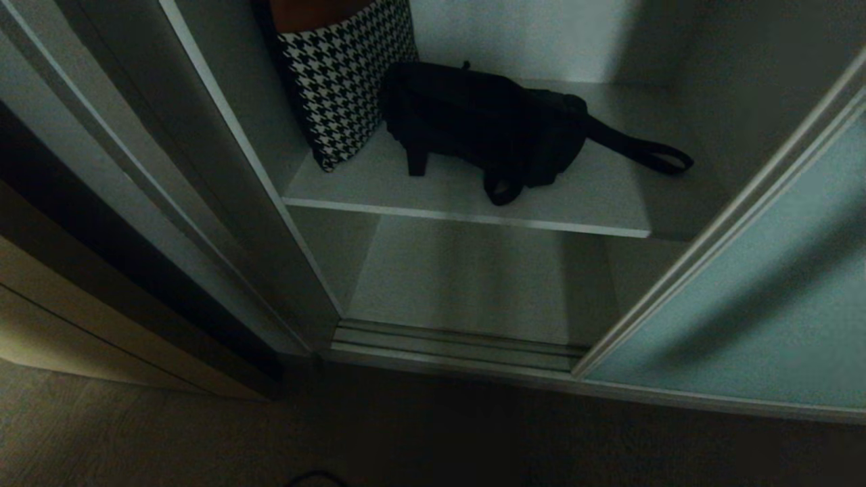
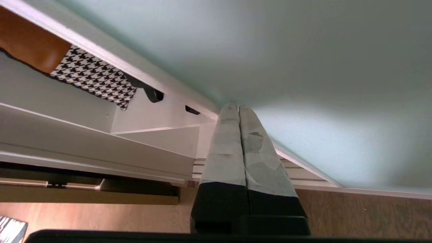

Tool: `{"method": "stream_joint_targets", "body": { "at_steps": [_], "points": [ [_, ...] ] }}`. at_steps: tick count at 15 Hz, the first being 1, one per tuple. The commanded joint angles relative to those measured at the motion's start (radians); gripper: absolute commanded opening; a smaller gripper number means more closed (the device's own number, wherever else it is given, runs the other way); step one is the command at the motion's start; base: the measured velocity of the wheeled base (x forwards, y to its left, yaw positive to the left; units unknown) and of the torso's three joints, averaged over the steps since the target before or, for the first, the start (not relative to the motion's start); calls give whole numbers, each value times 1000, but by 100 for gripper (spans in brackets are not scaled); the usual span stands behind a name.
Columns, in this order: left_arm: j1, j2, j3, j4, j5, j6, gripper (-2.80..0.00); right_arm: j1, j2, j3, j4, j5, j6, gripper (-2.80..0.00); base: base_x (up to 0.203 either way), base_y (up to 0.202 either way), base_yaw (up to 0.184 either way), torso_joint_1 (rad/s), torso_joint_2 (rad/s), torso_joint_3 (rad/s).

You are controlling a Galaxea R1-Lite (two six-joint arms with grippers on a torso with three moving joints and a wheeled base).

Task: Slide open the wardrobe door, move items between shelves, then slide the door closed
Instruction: Close the door

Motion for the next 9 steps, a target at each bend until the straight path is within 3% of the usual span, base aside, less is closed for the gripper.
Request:
{"method": "stream_joint_targets", "body": {
  "at_steps": [1,6,9],
  "points": [
    [1,2,0,1,0,1,-280,-19,19,-1,0,2,4,-280,0,0,0,0,0,0],
    [1,2,0,-1,0,-1,-280,-6,38,6,-8,4,-5,-280,0,0,0,0,0,0],
    [1,2,0,-1,0,1,-280,55,49,1,-9,1,-10,-280,0,0,0,0,0,0]
  ]
}}
